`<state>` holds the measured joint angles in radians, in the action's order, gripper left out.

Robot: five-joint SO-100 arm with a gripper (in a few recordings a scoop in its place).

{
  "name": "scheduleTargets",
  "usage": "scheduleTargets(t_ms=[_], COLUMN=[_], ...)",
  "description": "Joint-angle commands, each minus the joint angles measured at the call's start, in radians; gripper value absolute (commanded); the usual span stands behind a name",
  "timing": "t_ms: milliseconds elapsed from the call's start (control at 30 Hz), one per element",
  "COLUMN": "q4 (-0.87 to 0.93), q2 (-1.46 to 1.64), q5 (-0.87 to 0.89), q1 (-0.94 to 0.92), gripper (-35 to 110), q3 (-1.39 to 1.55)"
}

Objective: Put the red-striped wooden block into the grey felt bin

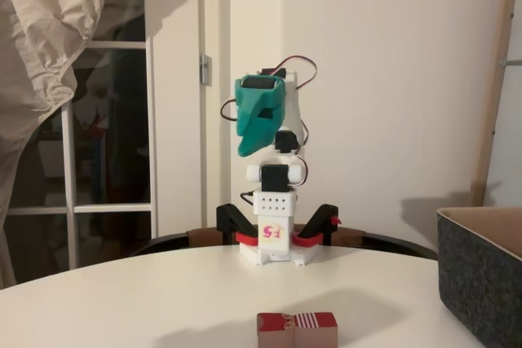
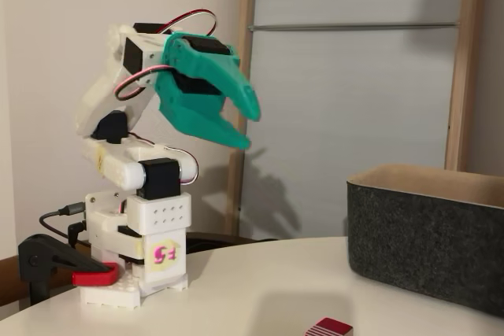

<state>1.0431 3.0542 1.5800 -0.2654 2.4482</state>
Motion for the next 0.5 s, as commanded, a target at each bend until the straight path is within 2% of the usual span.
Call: scheduleTargets(t_ms=[0,233,467], q4=[0.017,0.029,0.273], q2=[-0.009,-0.141,-0.316], q5=[-0.021,-0.129,-0.296], q1=[0.078,0.195,0.219], gripper=[12,17,15], q3=[-0.026,-0.054,-0.186])
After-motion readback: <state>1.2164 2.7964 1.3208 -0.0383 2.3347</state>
